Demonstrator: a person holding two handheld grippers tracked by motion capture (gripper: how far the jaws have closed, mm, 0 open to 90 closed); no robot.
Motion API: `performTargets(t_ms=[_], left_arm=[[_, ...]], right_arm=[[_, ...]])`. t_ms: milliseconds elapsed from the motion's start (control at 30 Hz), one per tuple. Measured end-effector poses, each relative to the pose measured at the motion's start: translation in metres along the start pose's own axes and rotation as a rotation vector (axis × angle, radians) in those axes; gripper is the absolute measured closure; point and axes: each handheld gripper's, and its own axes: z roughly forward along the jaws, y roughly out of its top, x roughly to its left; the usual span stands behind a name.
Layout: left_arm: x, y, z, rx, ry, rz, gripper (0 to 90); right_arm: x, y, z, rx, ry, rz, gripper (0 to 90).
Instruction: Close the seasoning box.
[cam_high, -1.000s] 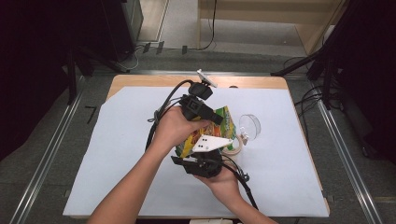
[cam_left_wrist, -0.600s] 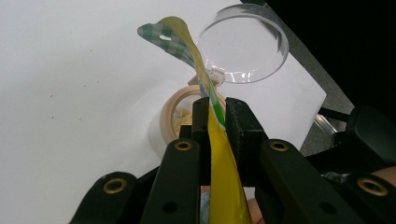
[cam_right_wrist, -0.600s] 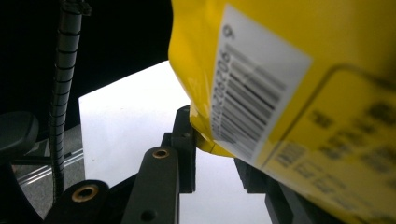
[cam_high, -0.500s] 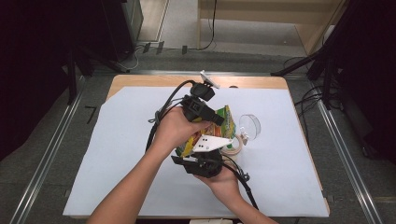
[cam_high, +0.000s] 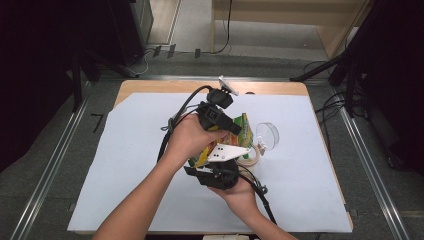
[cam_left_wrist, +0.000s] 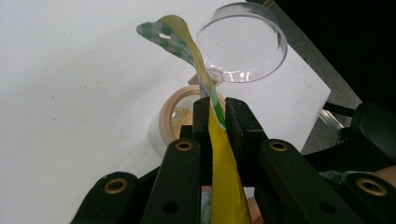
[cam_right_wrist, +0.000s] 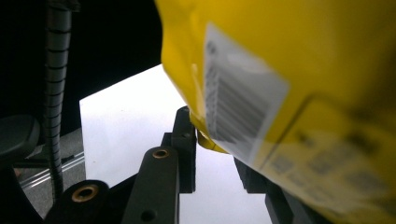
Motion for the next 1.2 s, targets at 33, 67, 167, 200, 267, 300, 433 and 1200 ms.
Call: performTargets(t_ms=[33,67,167,200,267,300,433,1200], left_arm=[[0.0015,0.0008,0.0003,0.002,-0.005,-0.007,83.5],[0.0032,0.0012,0.0005,0.003,-0.010,-0.008,83.5],[0.0052,0.0015,0.0011,0.005,-0.012,-0.013,83.4],[0.0053,0.0015,0.0011,0.005,-0.011,-0.013,83.4],[0.0052,0.0016,0.0007,0.006,-0.010,-0.010,83.2],[0.0050,0.0015,0.0005,0.004,-0.012,-0.012,83.1],[0.0048,0.0009,0.0006,0.001,-0.011,-0.012,83.0],[0.0070,-0.0001,0.0005,-0.009,-0.021,-0.014,82.6]], right_arm=[[0.0002,0.0009,-0.0008,0.002,0.003,0.004,73.1],[0.0000,0.0015,-0.0011,0.001,0.004,0.002,73.0],[-0.0001,0.0020,-0.0013,0.004,0.005,0.005,73.0],[0.0000,0.0020,-0.0013,0.005,0.004,0.005,73.0],[0.0003,0.0023,-0.0015,0.005,0.003,0.005,73.0],[0.0004,0.0026,-0.0017,0.005,0.004,0.006,73.0],[0.0005,0.0026,-0.0015,0.005,0.002,0.004,73.0],[0.0000,0.0027,-0.0014,0.013,0.001,-0.002,73.1]])
